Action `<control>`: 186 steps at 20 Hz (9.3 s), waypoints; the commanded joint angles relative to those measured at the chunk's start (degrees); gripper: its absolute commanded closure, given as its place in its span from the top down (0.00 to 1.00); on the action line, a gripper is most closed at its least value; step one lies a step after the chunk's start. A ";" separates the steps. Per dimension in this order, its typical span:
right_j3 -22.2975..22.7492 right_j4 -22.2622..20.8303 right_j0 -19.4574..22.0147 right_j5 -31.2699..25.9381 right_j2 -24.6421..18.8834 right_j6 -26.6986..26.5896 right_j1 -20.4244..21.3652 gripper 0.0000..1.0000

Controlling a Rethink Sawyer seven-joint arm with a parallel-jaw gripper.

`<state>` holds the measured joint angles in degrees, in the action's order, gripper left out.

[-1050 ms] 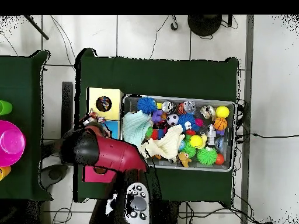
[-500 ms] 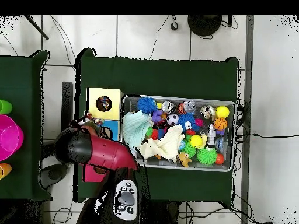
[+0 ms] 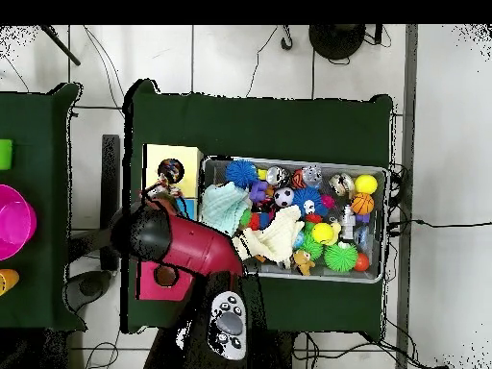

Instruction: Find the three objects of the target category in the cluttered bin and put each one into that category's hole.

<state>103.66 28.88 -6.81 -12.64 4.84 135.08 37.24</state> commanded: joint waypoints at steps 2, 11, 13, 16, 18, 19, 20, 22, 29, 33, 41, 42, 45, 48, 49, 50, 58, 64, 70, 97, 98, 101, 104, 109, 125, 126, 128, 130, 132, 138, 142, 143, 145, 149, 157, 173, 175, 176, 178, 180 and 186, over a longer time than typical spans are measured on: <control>-3.39 0.98 1.92 -7.95 6.82 10.81 -1.44 0.00; -8.70 2.47 4.41 -8.29 5.13 10.66 -7.13 0.00; -9.57 3.05 3.21 -9.21 5.89 12.11 -7.88 0.00; -11.94 4.11 0.90 -11.05 7.52 14.61 -9.37 0.00; -13.48 4.80 -0.33 -12.01 8.25 15.89 -10.31 0.00; -14.07 5.29 -0.98 -12.36 8.33 16.43 -10.73 0.00; -14.43 5.57 -1.38 -12.82 8.56 16.74 -10.85 0.00; -14.93 5.92 -1.90 -14.08 9.08 17.04 -10.74 0.00; -14.69 6.02 -1.74 -18.36 10.77 15.85 -8.66 0.00; -16.04 5.18 -2.36 -21.67 13.43 16.48 -8.26 0.00; -17.75 4.05 -0.62 -25.26 15.76 14.08 -7.63 0.00; -17.97 4.23 -0.53 -25.17 15.61 14.03 -7.94 0.00; -18.52 4.82 -0.96 -24.89 15.30 14.54 -8.81 0.00; -18.68 5.26 -1.70 -24.66 15.22 15.24 -9.20 0.00; -18.71 5.36 -1.85 -24.55 15.17 15.40 -9.32 0.00; -18.74 5.43 -1.88 -24.53 15.09 15.49 -9.37 0.00; -18.09 6.45 -2.37 -23.91 14.12 16.13 -9.33 0.00; -17.00 7.59 -2.48 -23.09 13.51 16.21 -9.29 0.00; -16.34 9.81 -2.84 -22.23 11.99 17.21 -9.79 0.00; -31.48 10.59 -7.26 -31.47 16.47 29.43 -16.01 0.00; -33.33 10.31 -7.11 -32.69 16.94 30.14 -16.65 0.00; -37.53 10.14 -6.57 -34.95 17.65 31.22 -18.58 0.00; -41.22 10.05 -5.93 -36.83 18.53 31.88 -20.49 0.00; -46.92 9.91 -4.14 -39.28 19.25 31.59 -23.96 0.00; -70.08 12.35 -1.13 -52.24 25.25 37.43 -35.04 0.00; -72.42 12.86 -0.73 -53.39 26.01 38.12 -36.12 0.00; -77.02 14.08 0.09 -55.62 27.85 39.48 -38.22 0.00; -80.60 15.31 0.67 -57.69 29.76 40.46 -39.80 0.00; -83.42 16.53 1.26 -59.75 31.41 40.78 -40.98 0.00; -57.57 11.30 -3.31 -54.42 26.21 31.39 -26.49 0.00; -60.13 10.23 -2.36 -59.46 27.70 30.52 -25.74 0.00; -60.87 9.89 -1.57 -60.53 27.88 29.55 -25.66 0.00; -62.82 9.42 0.01 -62.33 28.18 28.10 -25.94 0.00; -69.49 9.53 3.16 -64.27 29.11 27.54 -28.99 0.00; -83.41 11.66 9.06 -66.58 33.86 27.92 -35.78 0.00; -104.06 59.24 25.05 -75.02 83.79 23.26 -44.06 0.00; -104.30 68.01 26.89 -75.50 92.85 21.31 -43.48 0.00; -104.38 72.23 27.75 -75.74 97.28 20.35 -43.11 0.00; -104.36 80.92 29.32 -76.85 106.20 18.43 -42.00 0.00; -104.21 89.73 30.75 -77.89 115.28 16.56 -40.86 0.00; -103.45 108.27 33.44 -80.24 135.04 12.20 -38.02 0.00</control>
<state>4.05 120.57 24.22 -84.85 109.16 156.07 -3.04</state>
